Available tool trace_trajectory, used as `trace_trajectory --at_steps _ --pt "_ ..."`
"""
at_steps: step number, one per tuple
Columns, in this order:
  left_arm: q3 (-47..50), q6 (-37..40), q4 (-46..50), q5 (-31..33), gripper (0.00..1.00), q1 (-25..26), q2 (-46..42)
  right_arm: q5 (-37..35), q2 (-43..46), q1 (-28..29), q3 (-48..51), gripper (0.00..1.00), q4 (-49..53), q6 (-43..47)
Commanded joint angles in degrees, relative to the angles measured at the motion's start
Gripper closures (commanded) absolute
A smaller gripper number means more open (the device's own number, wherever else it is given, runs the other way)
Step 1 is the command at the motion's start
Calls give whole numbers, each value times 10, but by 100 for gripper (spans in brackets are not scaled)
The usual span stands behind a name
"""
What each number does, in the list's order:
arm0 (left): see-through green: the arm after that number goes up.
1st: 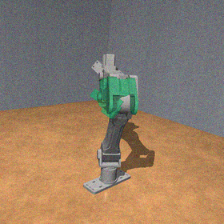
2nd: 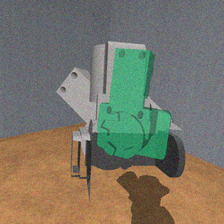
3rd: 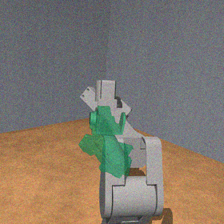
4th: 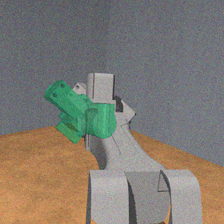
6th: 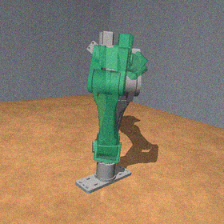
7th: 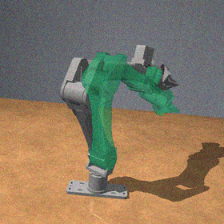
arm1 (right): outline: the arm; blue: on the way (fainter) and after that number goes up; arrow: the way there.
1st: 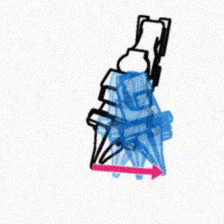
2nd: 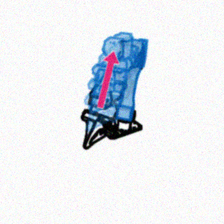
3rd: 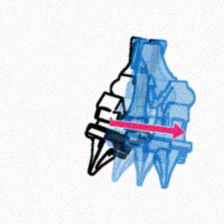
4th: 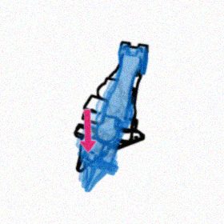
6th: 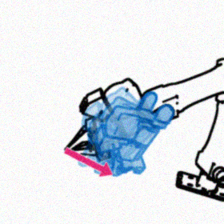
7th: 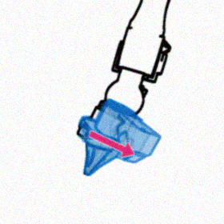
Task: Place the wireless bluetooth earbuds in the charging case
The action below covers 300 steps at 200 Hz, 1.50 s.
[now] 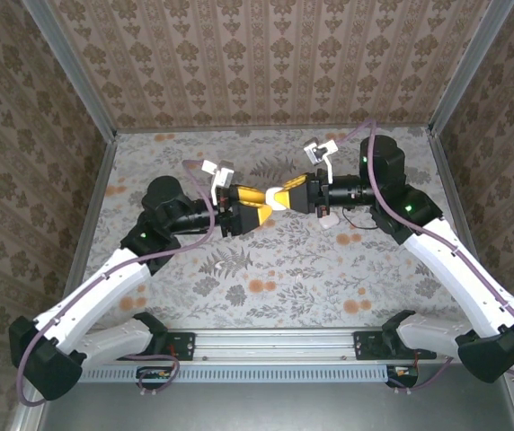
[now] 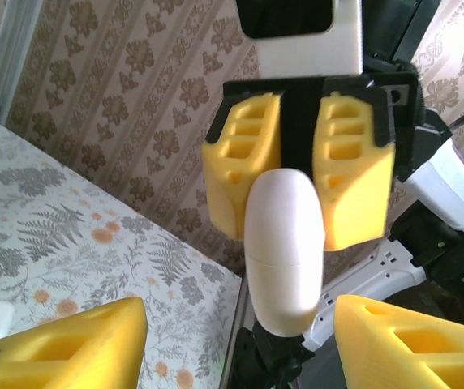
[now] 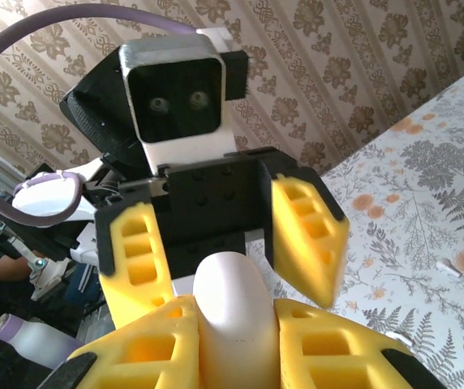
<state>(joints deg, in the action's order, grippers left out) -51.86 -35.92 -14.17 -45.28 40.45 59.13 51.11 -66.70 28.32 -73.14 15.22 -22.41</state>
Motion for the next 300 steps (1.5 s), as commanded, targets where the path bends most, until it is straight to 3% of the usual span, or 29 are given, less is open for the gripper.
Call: trace_trajectory --at_steps 1,82,159,211,240,300 --pt "-17 0 -33 -21 39 5 7 12 -5 5 -13 88 -14 15" --pt "-17 -18 -65 -27 50 7 25 12 -5 10 -2 89 -34 4" --pt "-11 -25 -93 -24 52 7 28 13 -4 11 12 89 -50 -3" --pt "-10 -19 -73 -22 85 7 28 10 -3 11 15 88 -67 -17" --pt "-4 1 -69 -20 100 7 25 4 -1 11 23 72 -88 -35" --pt "7 94 -38 -33 100 16 -1 -13 -12 1 43 65 -88 -47"
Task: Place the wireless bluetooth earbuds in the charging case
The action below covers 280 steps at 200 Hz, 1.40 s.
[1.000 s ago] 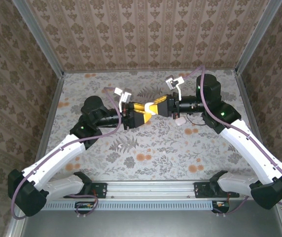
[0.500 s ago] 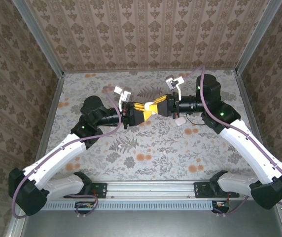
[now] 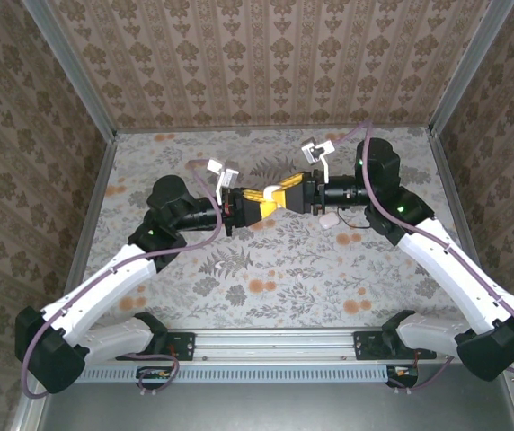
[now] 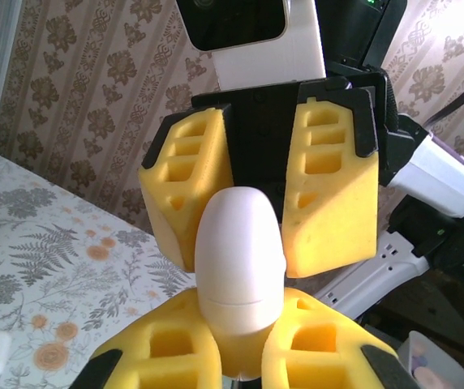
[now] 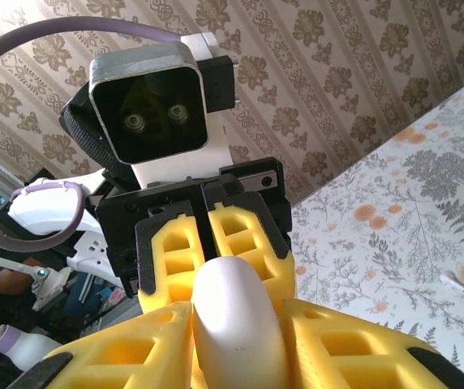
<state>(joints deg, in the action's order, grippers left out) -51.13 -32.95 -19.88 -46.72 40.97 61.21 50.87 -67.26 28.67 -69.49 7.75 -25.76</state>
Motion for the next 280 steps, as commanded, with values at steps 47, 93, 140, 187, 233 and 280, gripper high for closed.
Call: trace_trajectory --at_steps 47,93,140,187,233,280 --pt "16 105 40 -16 100 11 -39 -16 -34 -27 -8 60 8 -22" --pt "20 118 53 -10 100 10 -52 -13 -47 -32 -6 55 6 -31" --pt "36 121 82 12 100 -11 -72 -19 -33 -34 -7 46 -4 -59" --pt "58 123 102 30 100 -40 -98 -39 1 -34 -14 42 29 -59" --pt "44 161 189 37 100 -79 -135 -72 18 -34 0 40 71 -43" --pt "14 227 333 70 100 -99 -174 -165 37 -32 39 42 158 -39"
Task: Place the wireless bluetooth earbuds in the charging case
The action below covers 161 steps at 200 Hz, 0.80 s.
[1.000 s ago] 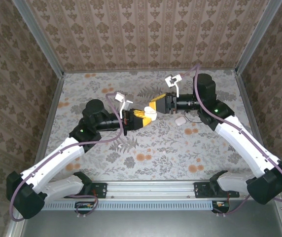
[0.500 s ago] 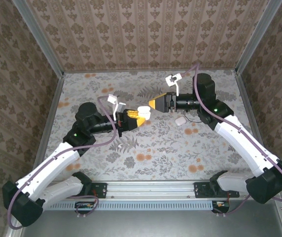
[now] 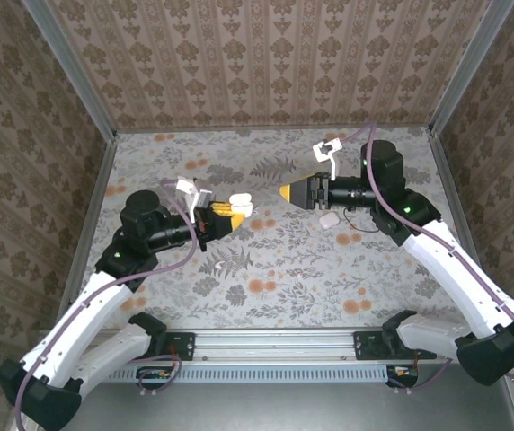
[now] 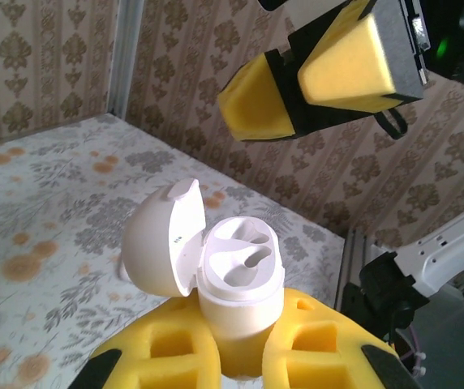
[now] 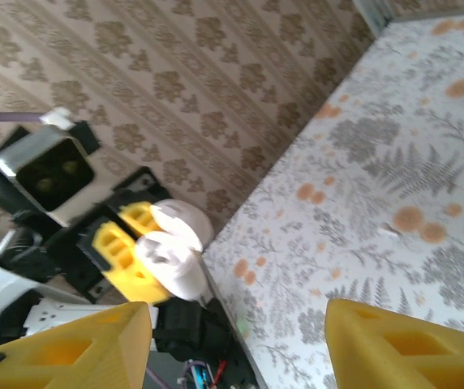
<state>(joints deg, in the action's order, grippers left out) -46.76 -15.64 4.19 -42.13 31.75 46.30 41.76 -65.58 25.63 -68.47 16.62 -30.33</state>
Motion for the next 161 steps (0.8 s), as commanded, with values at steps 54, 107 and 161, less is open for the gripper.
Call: trace_trajectory --at_steps 54,107,161 --pt "-36 93 176 67 100 -15 -42 -152 4 40 91 42 70 -16" --pt "-31 119 217 100 100 -26 -82 -193 -178 90 -28 42 137 26" --pt "-51 150 302 155 100 -30 -101 -228 -400 139 -188 43 212 59"
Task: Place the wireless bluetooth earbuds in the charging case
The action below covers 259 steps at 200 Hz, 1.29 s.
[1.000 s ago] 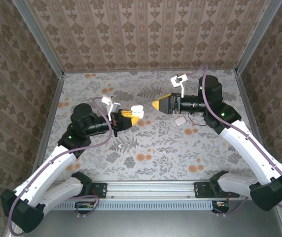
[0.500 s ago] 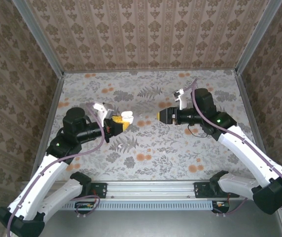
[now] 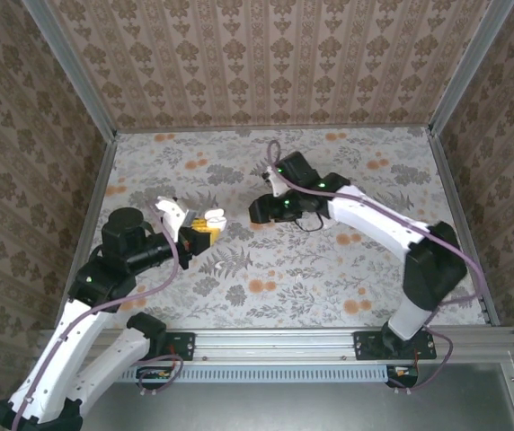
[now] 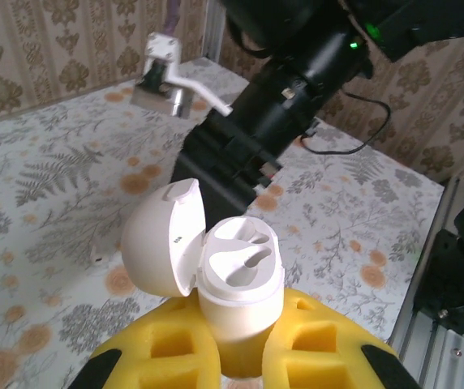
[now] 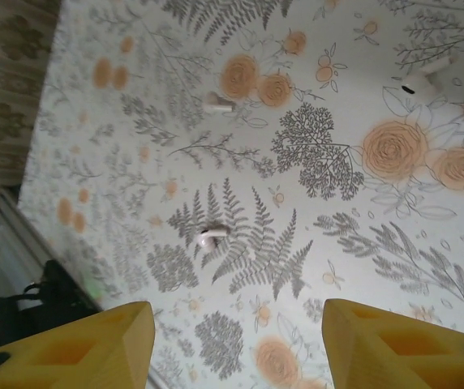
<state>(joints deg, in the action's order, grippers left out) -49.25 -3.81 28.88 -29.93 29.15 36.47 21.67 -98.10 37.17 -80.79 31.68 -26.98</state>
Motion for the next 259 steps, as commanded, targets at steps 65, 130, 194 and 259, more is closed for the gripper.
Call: trace_trajectory --at_steps 65,130,194,259 --pt "-32 51 113 72 100 -7 -35 -97 -275 108 -268 51 91 122" --pt "-19 29 122 71 100 -8 -73 -121 -402 120 -443 59 121 186" --pt "-5 12 123 60 100 -8 -96 -129 -512 137 -591 56 188 254" --pt "-10 11 136 54 100 -7 -103 -152 -547 146 -624 52 183 277"
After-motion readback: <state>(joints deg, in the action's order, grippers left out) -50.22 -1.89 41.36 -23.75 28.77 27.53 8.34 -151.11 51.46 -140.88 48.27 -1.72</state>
